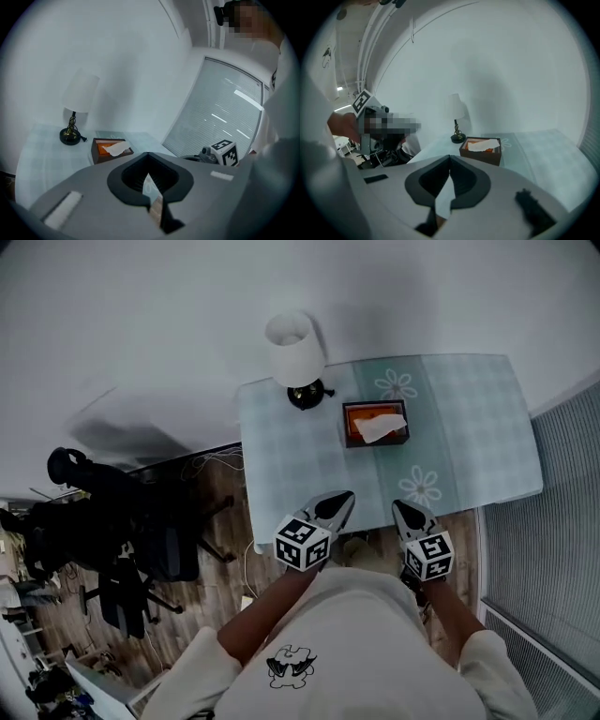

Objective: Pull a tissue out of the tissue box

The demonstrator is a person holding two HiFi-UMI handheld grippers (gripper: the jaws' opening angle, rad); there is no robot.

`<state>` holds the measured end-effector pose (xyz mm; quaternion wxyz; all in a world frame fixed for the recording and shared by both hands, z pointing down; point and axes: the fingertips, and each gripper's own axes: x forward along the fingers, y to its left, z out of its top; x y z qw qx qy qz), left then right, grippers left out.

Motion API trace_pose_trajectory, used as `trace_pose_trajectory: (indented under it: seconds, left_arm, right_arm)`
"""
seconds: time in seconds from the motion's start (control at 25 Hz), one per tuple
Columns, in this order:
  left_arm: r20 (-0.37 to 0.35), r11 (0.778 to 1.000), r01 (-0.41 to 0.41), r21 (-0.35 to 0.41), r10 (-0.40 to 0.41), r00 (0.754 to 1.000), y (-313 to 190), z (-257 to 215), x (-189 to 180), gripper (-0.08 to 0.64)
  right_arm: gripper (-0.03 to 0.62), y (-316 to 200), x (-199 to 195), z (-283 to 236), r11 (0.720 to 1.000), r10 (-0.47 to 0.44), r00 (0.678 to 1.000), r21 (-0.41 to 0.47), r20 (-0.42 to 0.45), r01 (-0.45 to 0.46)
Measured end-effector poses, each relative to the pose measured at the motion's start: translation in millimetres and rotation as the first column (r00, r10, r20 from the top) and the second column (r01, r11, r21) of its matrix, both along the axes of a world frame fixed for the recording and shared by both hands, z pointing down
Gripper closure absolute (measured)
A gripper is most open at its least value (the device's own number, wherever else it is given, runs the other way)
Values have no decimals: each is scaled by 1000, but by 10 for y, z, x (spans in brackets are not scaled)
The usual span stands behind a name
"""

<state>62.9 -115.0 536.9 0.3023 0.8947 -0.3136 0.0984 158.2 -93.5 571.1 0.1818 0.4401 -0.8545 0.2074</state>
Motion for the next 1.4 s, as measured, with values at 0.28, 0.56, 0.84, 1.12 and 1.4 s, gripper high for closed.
trace_pose_trajectory:
  seconds: [0.28,0.56,0.84,1.12,1.4]
  left_arm:
    - [33,1000,21,2,-21,999,-573,42,131,555]
    - [29,1000,0,7,0,1000,-747,61,136,555]
    - [105,999,-33,-15,34,994,-992,534,133,555]
    - [212,999,-42,-16,44,976,-1350,1114,128,555]
    - [252,995,2,-97,22,967,-1471,1442,48,555]
  right_arm:
    - [583,-586,-23,24,1000,-20,1000,24,-11,20]
    - [583,-787,-235,-87,1000,0,1000,28,-2,1]
    - [583,-1097,-193,360,999,-5,998,-47,-70,2]
    - [517,-1401,-362,942,988,-136,964,-98,-227,117]
    - [430,-1696,-441,1187,983,-184,889,-64,-419,174]
